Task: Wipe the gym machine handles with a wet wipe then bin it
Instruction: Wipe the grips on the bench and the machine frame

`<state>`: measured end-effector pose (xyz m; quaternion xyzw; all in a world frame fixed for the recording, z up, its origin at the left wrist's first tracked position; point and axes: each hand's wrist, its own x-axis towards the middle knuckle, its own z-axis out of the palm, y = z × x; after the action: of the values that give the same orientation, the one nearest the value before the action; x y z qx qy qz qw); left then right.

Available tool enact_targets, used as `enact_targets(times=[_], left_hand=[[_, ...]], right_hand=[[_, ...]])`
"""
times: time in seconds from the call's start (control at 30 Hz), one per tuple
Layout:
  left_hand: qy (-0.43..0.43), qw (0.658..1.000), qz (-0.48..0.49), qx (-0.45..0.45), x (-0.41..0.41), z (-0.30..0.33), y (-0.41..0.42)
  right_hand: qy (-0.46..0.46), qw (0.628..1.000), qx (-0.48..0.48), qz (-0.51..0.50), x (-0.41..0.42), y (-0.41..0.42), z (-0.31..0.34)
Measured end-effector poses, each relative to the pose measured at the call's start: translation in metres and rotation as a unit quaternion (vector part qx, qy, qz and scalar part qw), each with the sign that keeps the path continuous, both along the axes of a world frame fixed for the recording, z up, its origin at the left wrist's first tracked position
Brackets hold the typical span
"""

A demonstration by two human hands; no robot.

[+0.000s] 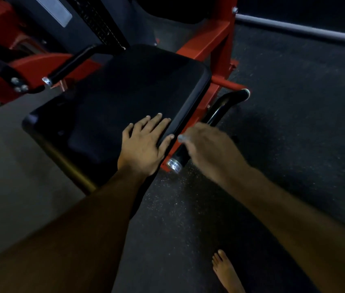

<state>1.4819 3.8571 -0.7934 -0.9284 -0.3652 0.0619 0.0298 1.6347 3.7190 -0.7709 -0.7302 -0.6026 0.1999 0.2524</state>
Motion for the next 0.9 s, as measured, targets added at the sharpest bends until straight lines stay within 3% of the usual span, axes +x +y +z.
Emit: enact_targets(times=[0.13,0.27,0.33,0.73,0.9], left_hand=[[-0.016,1.0,-0.008,0.003,-0.001,-0.003,0.0],[-0.014,1.0,-0.005,0.007,0.0,-0.001,-0.001],[-0.005,1.0,-0.006,0.007,0.001,-0.001,-0.001],[0.004,1.0,-0.014,0.014,-0.001,0.0,0.001],[-0.007,1.0,-0.011,0.008,0.001,0.0,0.0]], right_hand=[[0.021,0.997,0.061,0.052,-0.023,-0.014,0.004],[-0.038,0.994,0.049,0.085,0.009,-0.001,0.001],[-0.069,0.996,0.033,0.048,0.036,0.01,-0.004],[-0.037,0.972,-0.066,-0.221,0.136,0.044,-0.036],[0.047,0.968,0.006,-0.247,0.101,0.034,-0.028]])
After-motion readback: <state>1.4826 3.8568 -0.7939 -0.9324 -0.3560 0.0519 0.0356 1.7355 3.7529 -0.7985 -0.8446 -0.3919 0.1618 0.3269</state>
